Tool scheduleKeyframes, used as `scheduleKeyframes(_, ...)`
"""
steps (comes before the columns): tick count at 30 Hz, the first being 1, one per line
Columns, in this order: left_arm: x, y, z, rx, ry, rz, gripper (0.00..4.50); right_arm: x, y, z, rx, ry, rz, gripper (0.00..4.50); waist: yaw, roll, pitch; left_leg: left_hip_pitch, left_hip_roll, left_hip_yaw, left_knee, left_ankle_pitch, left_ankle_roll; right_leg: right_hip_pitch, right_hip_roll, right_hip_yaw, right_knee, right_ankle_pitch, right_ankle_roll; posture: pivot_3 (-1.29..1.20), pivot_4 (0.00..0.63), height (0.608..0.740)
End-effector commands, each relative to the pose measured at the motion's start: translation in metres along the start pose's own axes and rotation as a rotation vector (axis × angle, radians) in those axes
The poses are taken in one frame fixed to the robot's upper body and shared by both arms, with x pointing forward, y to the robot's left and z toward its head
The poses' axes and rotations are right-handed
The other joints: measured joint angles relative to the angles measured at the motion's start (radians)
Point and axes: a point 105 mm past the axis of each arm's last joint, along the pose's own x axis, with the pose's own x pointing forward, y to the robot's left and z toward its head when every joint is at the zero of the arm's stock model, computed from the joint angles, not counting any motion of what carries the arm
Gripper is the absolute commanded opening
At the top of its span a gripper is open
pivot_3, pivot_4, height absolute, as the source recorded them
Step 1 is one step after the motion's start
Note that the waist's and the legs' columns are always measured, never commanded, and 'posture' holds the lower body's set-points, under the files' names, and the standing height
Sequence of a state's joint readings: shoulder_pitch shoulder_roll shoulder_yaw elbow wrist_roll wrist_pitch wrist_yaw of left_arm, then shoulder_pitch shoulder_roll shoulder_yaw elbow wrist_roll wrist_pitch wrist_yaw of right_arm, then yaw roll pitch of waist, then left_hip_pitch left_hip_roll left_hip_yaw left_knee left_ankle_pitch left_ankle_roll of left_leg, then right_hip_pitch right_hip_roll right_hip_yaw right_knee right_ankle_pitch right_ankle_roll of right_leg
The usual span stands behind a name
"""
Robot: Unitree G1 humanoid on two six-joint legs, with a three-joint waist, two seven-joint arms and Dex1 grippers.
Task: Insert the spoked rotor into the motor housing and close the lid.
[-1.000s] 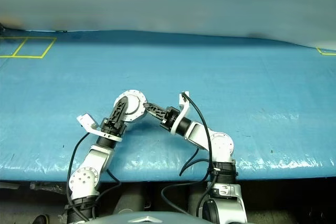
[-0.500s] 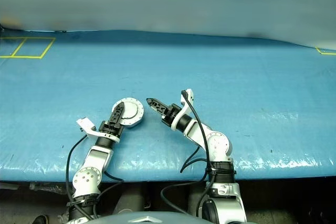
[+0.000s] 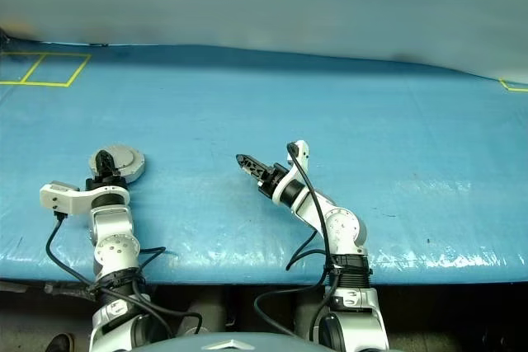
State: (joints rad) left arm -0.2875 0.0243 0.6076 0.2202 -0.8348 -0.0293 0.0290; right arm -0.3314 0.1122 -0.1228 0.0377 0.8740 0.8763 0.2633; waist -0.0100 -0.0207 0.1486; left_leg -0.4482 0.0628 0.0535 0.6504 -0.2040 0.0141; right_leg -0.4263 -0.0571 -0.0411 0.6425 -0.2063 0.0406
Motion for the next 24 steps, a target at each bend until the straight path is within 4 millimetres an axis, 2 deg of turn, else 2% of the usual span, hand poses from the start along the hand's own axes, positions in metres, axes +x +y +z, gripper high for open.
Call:
scheduleKeyframes(1, 0.007, -0.010, 0.009, 0.108, -0.021, -0.027, 2.64, 0.001, 0.013, 0.007, -0.029, -0.032, 0.052, 3.13, -0.001, 0.000, 0.000, 0.000, 0.000, 0.000, 0.000, 0.000, 0.000, 0.000, 0.000, 0.000, 0.000, 0.000, 0.000, 0.00, 0.150, 0.740)
scheduleKeyframes(4, 0.005, -0.007, 0.013, 0.153, -0.024, -0.024, 3.40, 0.002, 0.014, 0.007, -0.028, -0.033, 0.055, 3.17, -0.003, 0.000, 0.000, 0.001, 0.000, 0.000, 0.000, 0.000, 0.000, 0.000, 0.000, 0.000, 0.001, 0.000, -0.001, 0.00, 0.150, 0.740)
scheduleKeyframes(7, 0.003, 0.005, 0.031, 0.198, -0.112, 0.057, 4.40, 0.003, 0.014, 0.007, -0.027, -0.032, 0.055, 3.17, -0.004, 0.000, 0.000, 0.001, 0.001, 0.000, 0.000, 0.000, 0.000, 0.000, 0.000, 0.000, 0.001, 0.000, -0.001, 0.00, 0.150, 0.740)
scheduleKeyframes(11, 0.000, 0.015, 0.066, 0.235, -0.260, 0.131, 4.46, 0.005, 0.010, 0.009, -0.023, -0.033, 0.032, 3.17, -0.005, 0.000, 0.000, 0.001, 0.001, 0.000, 0.000, 0.000, 0.000, 0.000, 0.000, 0.000, 0.001, 0.000, -0.001, 0.00, 0.150, 0.740)
scheduleKeyframes(16, -0.003, 0.009, 0.100, 0.274, -0.405, 0.114, 4.46, 0.005, 0.008, 0.013, -0.043, -0.042, 0.018, 3.17, 0.000, 0.000, 0.000, 0.001, 0.001, 0.000, 0.000, 0.000, 0.000, 0.000, 0.000, 0.000, 0.001, 0.000, -0.001, 0.00, 0.150, 0.740)
scheduleKeyframes(18, -0.005, -0.006, 0.107, 0.267, -0.446, 0.041, 4.46, 0.005, 0.005, 0.017, -0.086, -0.062, -0.010, 3.17, 0.002, 0.000, 0.000, 0.001, 0.000, 0.001, 0.000, 0.000, 0.000, 0.000, -0.001, 0.000, 0.001, 0.000, -0.001, 0.00, 0.150, 0.740)
scheduleKeyframes(21, -0.011, -0.048, 0.092, 0.282, -0.405, -0.216, 4.46, 0.004, 0.002, 0.027, -0.180, -0.136, -0.039, 3.17, 0.002, 0.000, 0.000, 0.001, 0.000, 0.001, 0.001, 0.000, 0.000, 0.001, -0.002, 0.000, 0.000, 0.000, -0.001, 0.00, 0.150, 0.740)
scheduleKeyframes(23, -0.019, -0.074, 0.071, 0.289, -0.325, -0.396, 4.46, 0.001, 0.001, 0.036, -0.274, -0.207, -0.059, 3.17, 0.001, 0.000, 0.000, 0.001, -0.001, 0.001, 0.001, 0.000, 0.000, 0.001, -0.002, 0.000, 0.000, 0.000, -0.001, 0.00, 0.150, 0.740)
scheduleKeyframes(24, -0.029, -0.096, 0.042, 0.339, -0.185, -0.563, 4.46, -0.002, -0.004, 0.043, -0.370, -0.242, -0.104, 3.17, 0.000, 0.000, 0.000, 0.001, -0.001, 0.001, 0.001, 0.000, 0.000, 0.001, -0.002, 0.000, 0.000, 0.000, -0.001, 0.00, 0.150, 0.740)
